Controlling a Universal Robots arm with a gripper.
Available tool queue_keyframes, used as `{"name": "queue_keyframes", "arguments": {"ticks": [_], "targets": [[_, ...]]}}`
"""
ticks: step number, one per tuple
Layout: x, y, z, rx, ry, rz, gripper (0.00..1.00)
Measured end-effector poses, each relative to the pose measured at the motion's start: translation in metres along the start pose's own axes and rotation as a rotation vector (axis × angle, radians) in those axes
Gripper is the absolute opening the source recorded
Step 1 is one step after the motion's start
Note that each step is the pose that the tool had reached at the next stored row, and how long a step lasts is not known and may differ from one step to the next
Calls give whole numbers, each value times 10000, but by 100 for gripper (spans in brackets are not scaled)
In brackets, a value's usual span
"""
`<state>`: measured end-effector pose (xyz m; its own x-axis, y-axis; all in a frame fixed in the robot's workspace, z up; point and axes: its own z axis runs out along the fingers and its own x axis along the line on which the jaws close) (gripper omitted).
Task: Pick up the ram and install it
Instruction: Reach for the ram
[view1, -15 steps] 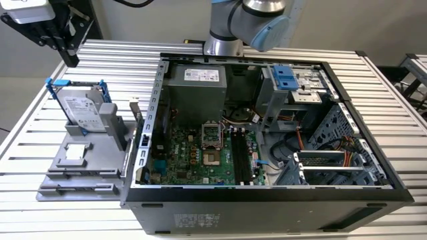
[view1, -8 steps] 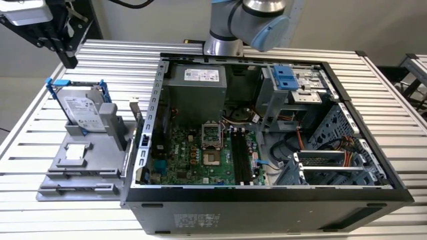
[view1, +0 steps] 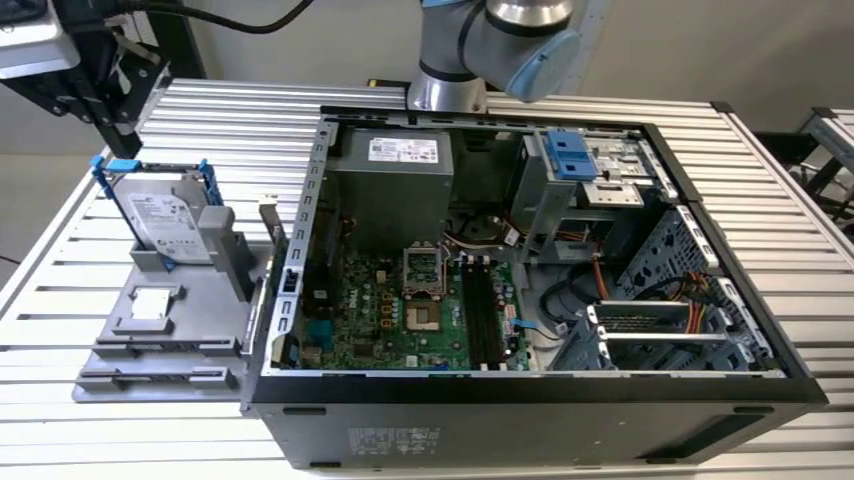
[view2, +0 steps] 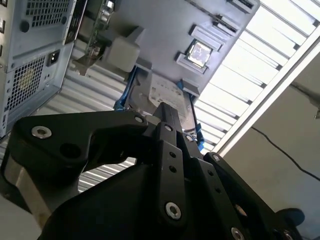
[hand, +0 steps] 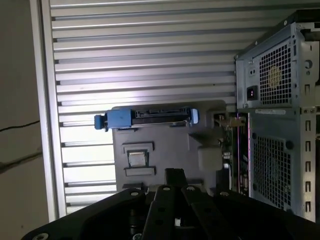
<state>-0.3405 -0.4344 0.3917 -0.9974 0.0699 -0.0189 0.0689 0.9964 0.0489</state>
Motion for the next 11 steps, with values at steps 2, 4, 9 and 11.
{"name": "queue_keyframes", "arguments": {"ticks": [2, 4, 9, 11], "targets": [[1, -80, -1, 0, 0, 0, 0], [2, -160, -3, 0, -1, 1, 0], [2, -341, -6, 0, -1, 0, 0], [3, -407, -7, 0, 0, 0, 0]]}}
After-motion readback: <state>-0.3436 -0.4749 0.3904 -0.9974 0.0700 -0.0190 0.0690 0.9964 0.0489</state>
